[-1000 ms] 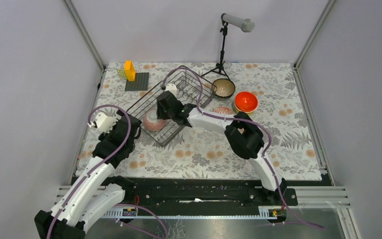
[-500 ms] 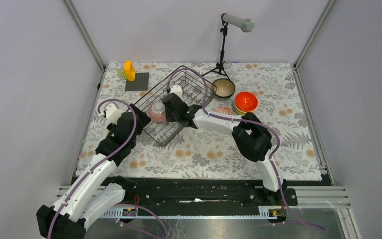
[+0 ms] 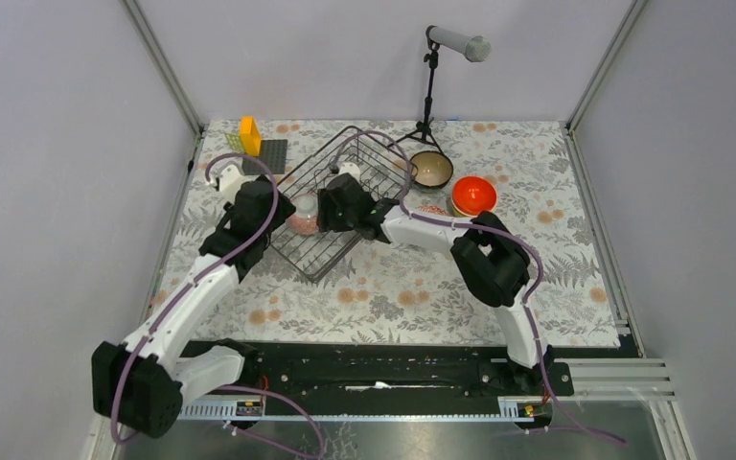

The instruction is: Unload the bowls from the dish rack

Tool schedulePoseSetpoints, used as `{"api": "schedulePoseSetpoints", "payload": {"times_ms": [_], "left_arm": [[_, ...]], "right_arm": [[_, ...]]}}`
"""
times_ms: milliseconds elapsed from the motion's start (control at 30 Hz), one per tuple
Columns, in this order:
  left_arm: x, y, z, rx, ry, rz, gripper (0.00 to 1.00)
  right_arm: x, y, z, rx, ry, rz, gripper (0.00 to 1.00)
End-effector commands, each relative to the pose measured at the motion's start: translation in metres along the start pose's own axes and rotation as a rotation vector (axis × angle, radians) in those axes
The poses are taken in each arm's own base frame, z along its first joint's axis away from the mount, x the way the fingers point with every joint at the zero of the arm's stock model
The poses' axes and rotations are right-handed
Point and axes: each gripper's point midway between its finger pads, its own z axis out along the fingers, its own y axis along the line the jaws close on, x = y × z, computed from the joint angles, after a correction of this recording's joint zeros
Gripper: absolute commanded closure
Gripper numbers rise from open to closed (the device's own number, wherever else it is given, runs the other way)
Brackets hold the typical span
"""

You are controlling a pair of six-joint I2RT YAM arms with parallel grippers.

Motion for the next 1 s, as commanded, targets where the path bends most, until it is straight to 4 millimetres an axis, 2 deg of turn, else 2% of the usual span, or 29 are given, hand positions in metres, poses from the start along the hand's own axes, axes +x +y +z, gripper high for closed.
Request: {"api": "schedulePoseSetpoints", "payload": {"times_ms": [0,100,167,267,333,400,467,667,767,967], "left_arm": [[-0.018,-0.024,0.017,0.052,-0.013,-0.001,0.39],[-0.024,-0.020,0.023,0.033,-0.026,-0.009,0.45],[-0.028,-0.018,0.024,0.037,-0.042,-0.021,0.52],[-0.031,-0.014,0.028,0.029,-0.043,-0.027,0.68],[-0.031,-0.013,0.028,0.027,-0.043,-0.027,0.72],[-0.033,-0.012,0.028,0.023,-0.053,-0.029,0.72],[-0.035,-0.008,0.027,0.010,-0.065,-0.032,0.67],[-0.039,-0.002,0.023,-0.009,-0.091,-0.051,0.60],[-0.039,0.000,0.022,-0.013,-0.097,-0.060,0.60],[-0.041,-0.003,0.015,0.009,-0.089,-0.070,0.59]], "right_arm": [[-0.052,0.021,-0.025,-0.217,-0.106,0.225,0.33],[-0.053,0.021,-0.024,-0.258,-0.121,0.320,0.15],[-0.055,0.023,-0.019,-0.258,-0.119,0.363,0.04],[-0.056,0.019,-0.009,-0.218,-0.123,0.461,0.00],[-0.055,0.015,-0.004,-0.200,-0.137,0.523,0.00],[-0.056,0.015,-0.001,-0.190,-0.150,0.566,0.00],[-0.055,0.015,0.002,-0.167,-0.151,0.592,0.00],[-0.042,0.016,0.020,-0.091,-0.116,0.618,0.00],[-0.029,0.011,0.031,-0.020,-0.100,0.640,0.00],[-0.023,0.007,0.043,0.013,-0.108,0.665,0.00]]}}
